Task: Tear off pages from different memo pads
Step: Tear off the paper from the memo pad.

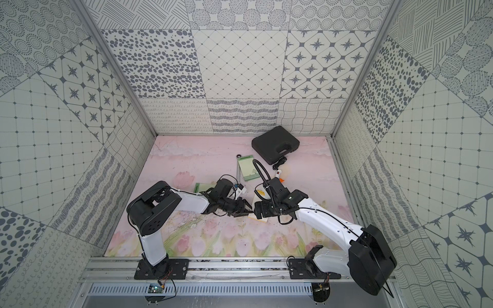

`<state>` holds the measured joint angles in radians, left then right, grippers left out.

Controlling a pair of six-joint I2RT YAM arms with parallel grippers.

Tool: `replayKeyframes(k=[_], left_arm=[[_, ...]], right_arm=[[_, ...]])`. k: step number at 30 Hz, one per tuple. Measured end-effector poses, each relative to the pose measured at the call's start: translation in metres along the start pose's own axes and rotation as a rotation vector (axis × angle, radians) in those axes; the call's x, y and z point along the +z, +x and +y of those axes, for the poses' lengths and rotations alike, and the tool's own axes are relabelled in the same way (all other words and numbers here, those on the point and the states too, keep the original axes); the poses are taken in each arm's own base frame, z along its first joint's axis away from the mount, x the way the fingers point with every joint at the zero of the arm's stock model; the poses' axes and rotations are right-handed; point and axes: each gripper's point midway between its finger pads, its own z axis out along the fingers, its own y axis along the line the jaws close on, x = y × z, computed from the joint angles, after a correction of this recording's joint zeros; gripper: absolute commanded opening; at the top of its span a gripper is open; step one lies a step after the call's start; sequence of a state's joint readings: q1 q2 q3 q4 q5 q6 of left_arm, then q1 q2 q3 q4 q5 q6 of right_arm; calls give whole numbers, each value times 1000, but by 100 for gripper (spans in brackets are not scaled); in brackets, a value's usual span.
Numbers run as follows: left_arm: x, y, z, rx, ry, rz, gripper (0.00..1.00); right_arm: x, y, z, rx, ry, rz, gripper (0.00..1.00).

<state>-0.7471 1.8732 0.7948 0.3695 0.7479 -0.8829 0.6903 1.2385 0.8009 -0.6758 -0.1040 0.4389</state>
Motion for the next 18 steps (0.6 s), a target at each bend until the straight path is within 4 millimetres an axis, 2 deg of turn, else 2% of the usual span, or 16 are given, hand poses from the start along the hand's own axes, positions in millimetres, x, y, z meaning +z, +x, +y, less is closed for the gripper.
replayKeyframes(k=[9, 18], left_arm=[[0, -3, -2, -7, -9, 0, 48], [0, -4, -2, -9, -11, 0, 48]], right_arm=[[14, 7, 5, -165, 84, 63, 80], [33, 13, 0, -282, 173, 105, 62]])
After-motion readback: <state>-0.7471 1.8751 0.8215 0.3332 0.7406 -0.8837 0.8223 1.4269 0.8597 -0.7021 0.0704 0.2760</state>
